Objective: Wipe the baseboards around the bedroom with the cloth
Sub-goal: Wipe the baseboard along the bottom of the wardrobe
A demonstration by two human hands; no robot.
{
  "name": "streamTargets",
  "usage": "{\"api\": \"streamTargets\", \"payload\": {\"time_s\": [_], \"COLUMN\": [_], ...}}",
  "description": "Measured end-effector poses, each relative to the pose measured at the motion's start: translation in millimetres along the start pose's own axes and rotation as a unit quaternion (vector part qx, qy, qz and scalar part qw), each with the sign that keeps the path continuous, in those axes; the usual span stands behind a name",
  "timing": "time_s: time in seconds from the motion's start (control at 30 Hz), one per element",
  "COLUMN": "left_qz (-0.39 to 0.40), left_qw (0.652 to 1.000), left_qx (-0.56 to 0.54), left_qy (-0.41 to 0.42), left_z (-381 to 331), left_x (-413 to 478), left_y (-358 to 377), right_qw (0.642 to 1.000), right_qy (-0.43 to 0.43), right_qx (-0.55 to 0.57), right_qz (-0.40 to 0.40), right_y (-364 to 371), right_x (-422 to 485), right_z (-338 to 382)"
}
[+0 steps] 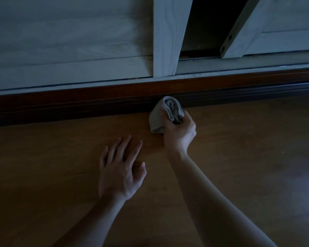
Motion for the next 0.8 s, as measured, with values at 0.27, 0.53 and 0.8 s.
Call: {"api": "streamTargets", "payload": {"time_s": [0.27,0.53,0.8], "left_qz": [0.001,-0.01,-0.023], "left_qw": [1.0,1.0,0.999], "left_qx": [0.002,-0.012,-0.046], "left_qy": [-0.001,0.003,0.013], "left_z": [0.1,-0.5,-25.4], "left_x": [0.1,0.9,15.8], "left_y": [0.0,-2.0,-9.1], "right_qw": [0.999,0.996,0.983], "right_qy": [0.024,-0.016,-0.105], "right_qx": [0.034,-0.015,-0.089], "right_qz": [-0.009,0.082,0.12], "right_y": [14.4,3.5,-26.0], "right_x": [-10.5,-0.1,35.5], "right_z": [3.9,6.0,4.5]}}
Point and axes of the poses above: each hand's wrist, its own x-axis towards the middle knuckle, its own y-axis out of the palm, z = x × y, the point moved 4 cm from there along x, towards the middle knuckle, and after that the axes turned 1 degree about x, right-handed, at the moved point
